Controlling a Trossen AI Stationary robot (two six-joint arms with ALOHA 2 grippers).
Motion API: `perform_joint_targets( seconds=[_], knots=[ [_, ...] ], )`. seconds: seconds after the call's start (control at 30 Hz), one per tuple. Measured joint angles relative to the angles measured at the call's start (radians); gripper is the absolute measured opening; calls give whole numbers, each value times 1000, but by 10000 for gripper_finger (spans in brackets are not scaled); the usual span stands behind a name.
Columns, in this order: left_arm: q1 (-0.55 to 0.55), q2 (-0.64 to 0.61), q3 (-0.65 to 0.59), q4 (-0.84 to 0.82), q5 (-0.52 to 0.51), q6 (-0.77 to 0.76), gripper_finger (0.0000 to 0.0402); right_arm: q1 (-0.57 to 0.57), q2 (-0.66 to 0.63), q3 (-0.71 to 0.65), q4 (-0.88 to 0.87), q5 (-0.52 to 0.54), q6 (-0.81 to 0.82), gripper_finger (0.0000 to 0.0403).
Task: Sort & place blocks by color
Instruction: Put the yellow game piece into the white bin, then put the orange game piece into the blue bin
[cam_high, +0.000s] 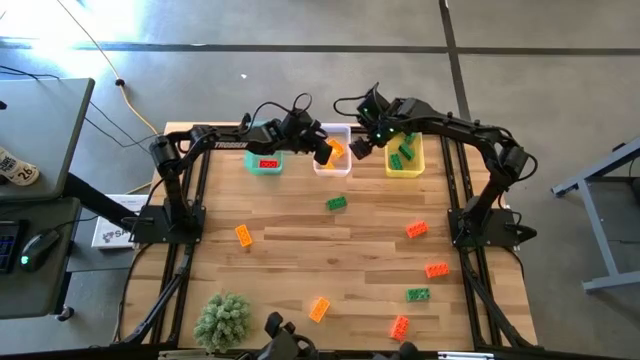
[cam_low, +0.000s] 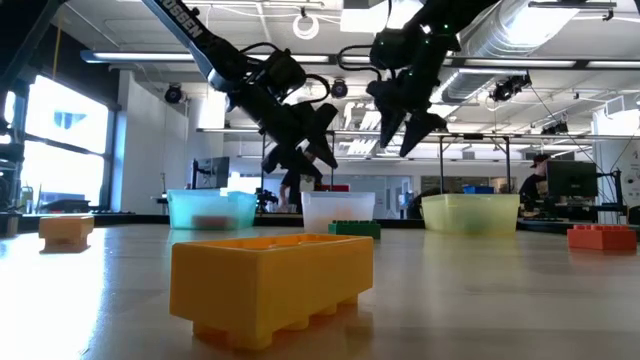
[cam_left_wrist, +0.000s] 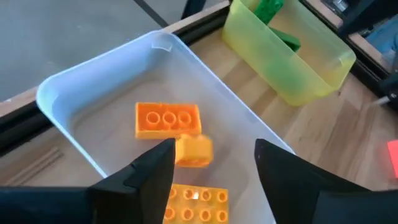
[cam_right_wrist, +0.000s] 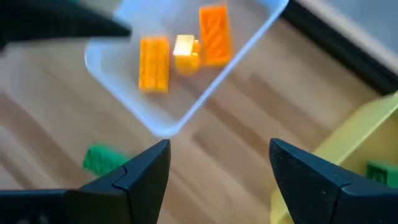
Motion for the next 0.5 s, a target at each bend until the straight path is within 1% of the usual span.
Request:
perform_joint_targets(
  seconds=[0.1, 0.23, 0.33, 0.5],
  knots=[
    [0, -6, 0, -2, 8, 0, 217, 8, 0, 0, -84, -29, -25, 261],
    [4, -45, 0, -4, 59, 13, 216, 45, 0, 0, -203, -33, -63, 261],
    [6, -84, 0, -11, 67, 34, 216, 87, 0, 0, -276, -24, -104, 261],
    [5, -162, 0, -94, 67, 35, 217, 177, 0, -1, -388, -12, -148, 261]
  ],
)
